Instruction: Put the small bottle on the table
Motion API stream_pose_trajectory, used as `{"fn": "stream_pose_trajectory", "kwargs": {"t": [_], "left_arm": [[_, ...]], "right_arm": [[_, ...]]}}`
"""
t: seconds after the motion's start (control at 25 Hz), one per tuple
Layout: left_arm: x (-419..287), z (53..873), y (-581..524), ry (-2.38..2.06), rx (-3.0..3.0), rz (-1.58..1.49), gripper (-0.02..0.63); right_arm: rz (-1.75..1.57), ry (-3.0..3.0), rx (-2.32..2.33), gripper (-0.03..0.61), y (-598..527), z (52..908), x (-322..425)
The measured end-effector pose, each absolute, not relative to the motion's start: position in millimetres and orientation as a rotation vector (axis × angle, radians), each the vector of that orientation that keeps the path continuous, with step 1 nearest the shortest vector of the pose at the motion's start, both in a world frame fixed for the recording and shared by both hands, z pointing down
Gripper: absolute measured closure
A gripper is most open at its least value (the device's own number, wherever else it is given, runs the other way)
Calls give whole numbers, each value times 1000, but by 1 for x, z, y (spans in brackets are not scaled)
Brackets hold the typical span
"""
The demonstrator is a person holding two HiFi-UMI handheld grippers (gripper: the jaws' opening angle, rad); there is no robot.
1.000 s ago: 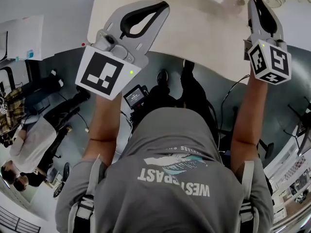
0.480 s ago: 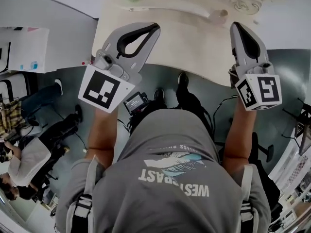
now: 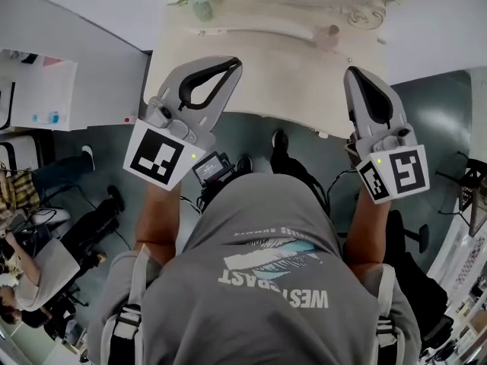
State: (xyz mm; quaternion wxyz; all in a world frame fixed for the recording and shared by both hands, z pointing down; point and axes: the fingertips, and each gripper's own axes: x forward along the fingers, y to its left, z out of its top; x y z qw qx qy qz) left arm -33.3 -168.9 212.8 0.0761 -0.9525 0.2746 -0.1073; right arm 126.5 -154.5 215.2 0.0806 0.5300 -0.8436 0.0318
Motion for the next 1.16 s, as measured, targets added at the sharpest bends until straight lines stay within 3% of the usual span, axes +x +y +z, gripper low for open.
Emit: {"fn": "stream_pose_trajectory", "kwargs": {"t": [1.16], "left_arm": [[-63,205,-109,791,-2879,-246,609]], "right_arm": [[15,-2454,1604,578,-72,191,93]]}}
